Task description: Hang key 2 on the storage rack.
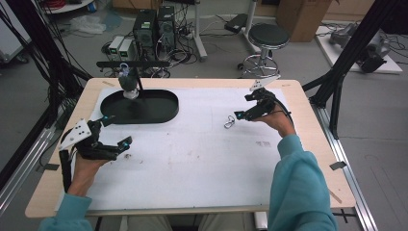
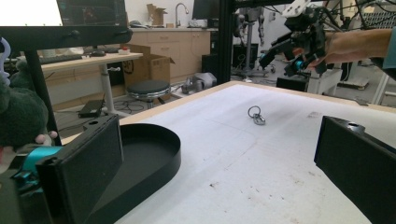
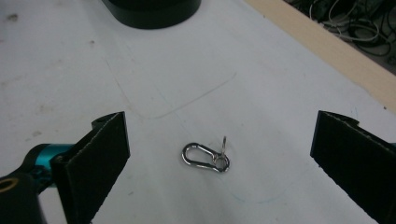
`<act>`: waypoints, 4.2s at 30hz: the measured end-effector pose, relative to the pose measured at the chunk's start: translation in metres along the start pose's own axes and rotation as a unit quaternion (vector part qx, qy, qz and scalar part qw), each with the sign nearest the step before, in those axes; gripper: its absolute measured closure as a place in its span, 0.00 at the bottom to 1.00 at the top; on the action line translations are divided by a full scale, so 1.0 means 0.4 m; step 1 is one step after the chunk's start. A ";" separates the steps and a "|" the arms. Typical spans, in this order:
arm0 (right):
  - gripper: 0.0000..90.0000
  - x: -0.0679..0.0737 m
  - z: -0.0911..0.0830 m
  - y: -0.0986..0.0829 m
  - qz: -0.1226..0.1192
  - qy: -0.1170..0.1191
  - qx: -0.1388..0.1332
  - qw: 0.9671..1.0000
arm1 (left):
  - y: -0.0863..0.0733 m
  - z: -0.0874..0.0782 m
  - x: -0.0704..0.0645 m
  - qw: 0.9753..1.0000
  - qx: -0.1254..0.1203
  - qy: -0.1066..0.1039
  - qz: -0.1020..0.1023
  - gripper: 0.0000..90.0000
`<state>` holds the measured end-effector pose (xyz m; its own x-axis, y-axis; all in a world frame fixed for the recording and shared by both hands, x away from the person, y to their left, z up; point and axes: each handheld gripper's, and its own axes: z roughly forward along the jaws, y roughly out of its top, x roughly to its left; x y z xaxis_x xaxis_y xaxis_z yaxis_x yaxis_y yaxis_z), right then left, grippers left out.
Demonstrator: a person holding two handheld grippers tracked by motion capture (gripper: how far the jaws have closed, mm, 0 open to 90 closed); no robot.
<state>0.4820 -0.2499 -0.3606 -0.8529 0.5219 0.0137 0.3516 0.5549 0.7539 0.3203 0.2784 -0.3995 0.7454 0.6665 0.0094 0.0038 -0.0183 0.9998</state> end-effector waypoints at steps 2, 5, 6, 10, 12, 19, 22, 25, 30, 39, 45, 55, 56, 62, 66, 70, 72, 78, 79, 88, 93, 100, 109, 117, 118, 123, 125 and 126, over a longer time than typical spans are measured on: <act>0.04 -0.003 0.011 -0.003 0.000 0.002 0.006 1.000 | 0.000 0.000 0.001 1.000 0.000 -0.001 -0.001 0.02; 0.04 -0.008 0.026 -0.007 0.005 0.003 0.017 1.000 | -0.001 0.002 0.001 1.000 0.001 -0.001 -0.001 0.02; 0.05 -0.008 0.030 -0.008 0.004 0.001 0.019 1.000 | -0.002 0.002 0.001 1.000 0.001 -0.001 0.000 0.02; 0.05 -0.013 0.047 -0.013 0.004 0.001 0.033 0.999 | -0.002 0.002 0.001 1.000 0.002 -0.001 -0.001 0.02; 0.06 -0.014 0.054 -0.015 0.003 -0.002 0.039 0.999 | -0.002 0.002 0.002 1.000 0.003 -0.002 0.003 0.02; 0.07 -0.015 0.081 -0.018 0.004 -0.010 0.053 0.999 | -0.003 -0.001 0.005 1.000 0.006 0.000 0.001 0.02; 0.14 -0.015 0.091 -0.021 0.004 -0.006 0.063 0.998 | -0.003 -0.001 0.006 1.000 0.008 0.000 0.001 0.02; 0.17 -0.016 0.100 -0.021 0.001 0.002 0.068 0.998 | -0.004 -0.001 0.006 1.000 0.009 0.001 0.001 0.02; 0.25 -0.020 0.112 -0.026 0.007 -0.004 0.075 0.997 | -0.004 -0.001 0.008 1.000 0.009 0.000 0.002 0.02; 0.40 -0.023 0.132 -0.032 0.009 -0.009 0.089 0.996 | -0.005 -0.003 0.011 1.000 0.012 -0.001 0.002 0.02; 0.52 -0.030 0.137 -0.037 0.015 -0.011 0.094 0.995 | -0.005 -0.004 0.011 1.000 0.012 0.001 0.001 0.02; 0.70 -0.031 0.151 -0.043 0.014 0.001 0.117 0.993 | -0.005 -0.004 0.012 1.000 0.016 0.000 0.001 0.02; 0.73 -0.032 0.153 -0.044 0.009 -0.001 0.118 0.993 | -0.005 -0.004 0.012 1.000 0.015 0.001 0.000 0.02; 0.80 -0.031 0.152 -0.041 0.010 -0.001 0.120 0.993 | -0.005 -0.004 0.012 1.000 0.015 0.001 -0.001 0.02; 0.83 -0.032 0.154 -0.044 0.010 -0.004 0.128 0.992 | -0.006 -0.003 0.011 1.000 0.018 0.002 0.001 0.02; 0.87 -0.028 0.156 -0.041 0.007 -0.005 0.128 0.992 | -0.006 -0.004 0.011 1.000 0.018 0.001 0.000 0.02; 0.87 -0.027 0.159 -0.042 0.009 -0.002 0.129 0.992 | -0.006 -0.003 0.011 1.000 0.018 0.001 0.000 0.02; 0.92 -0.028 0.161 -0.042 0.006 0.000 0.132 0.991 | -0.007 -0.003 0.011 1.000 0.021 0.001 -0.001 0.02; 0.92 -0.028 0.161 -0.043 0.006 0.001 0.131 0.991 | -0.007 -0.003 0.011 1.000 0.021 0.001 0.000 0.02; 0.97 -0.028 0.161 -0.043 0.004 -0.003 0.132 0.991 | -0.008 -0.001 0.010 1.000 0.023 -0.002 -0.002 0.02; 0.98 -0.032 0.160 -0.044 0.005 -0.001 0.128 0.992 | -0.008 0.000 0.010 1.000 0.026 -0.004 -0.003 0.02; 0.99 -0.028 0.159 -0.040 0.013 0.006 0.113 0.994 | -0.010 0.002 0.009 1.000 0.028 -0.007 -0.007 0.02; 0.99 -0.009 0.120 -0.015 0.021 0.033 0.038 0.998 | -0.010 0.008 0.000 0.999 0.035 -0.021 -0.017 0.02; 0.99 0.036 0.097 0.022 0.012 0.068 -0.042 0.997 | 0.023 0.029 -0.004 0.996 0.065 -0.057 -0.023 0.02; 0.99 0.042 0.096 0.026 0.009 0.074 -0.052 0.996 | 0.030 0.036 -0.005 0.996 0.069 -0.061 -0.019 0.02; 0.99 0.082 0.087 0.055 -0.007 0.098 -0.086 0.991 | 0.064 0.071 -0.003 0.993 0.079 -0.081 -0.019 0.02; 0.99 0.095 0.082 0.066 -0.014 0.106 -0.095 0.990 | 0.074 0.089 0.000 0.992 0.089 -0.090 -0.020 0.02; 0.99 0.102 0.079 0.072 -0.020 0.108 -0.101 0.989 | 0.077 0.095 0.000 0.991 0.094 -0.092 -0.018 0.02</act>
<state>0.4697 -0.1923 -0.3589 -0.9349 0.3395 0.1037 0.2498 0.4214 0.8718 0.3456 0.2496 -0.3693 0.8517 0.5219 -0.0472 0.1443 -0.1470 0.9786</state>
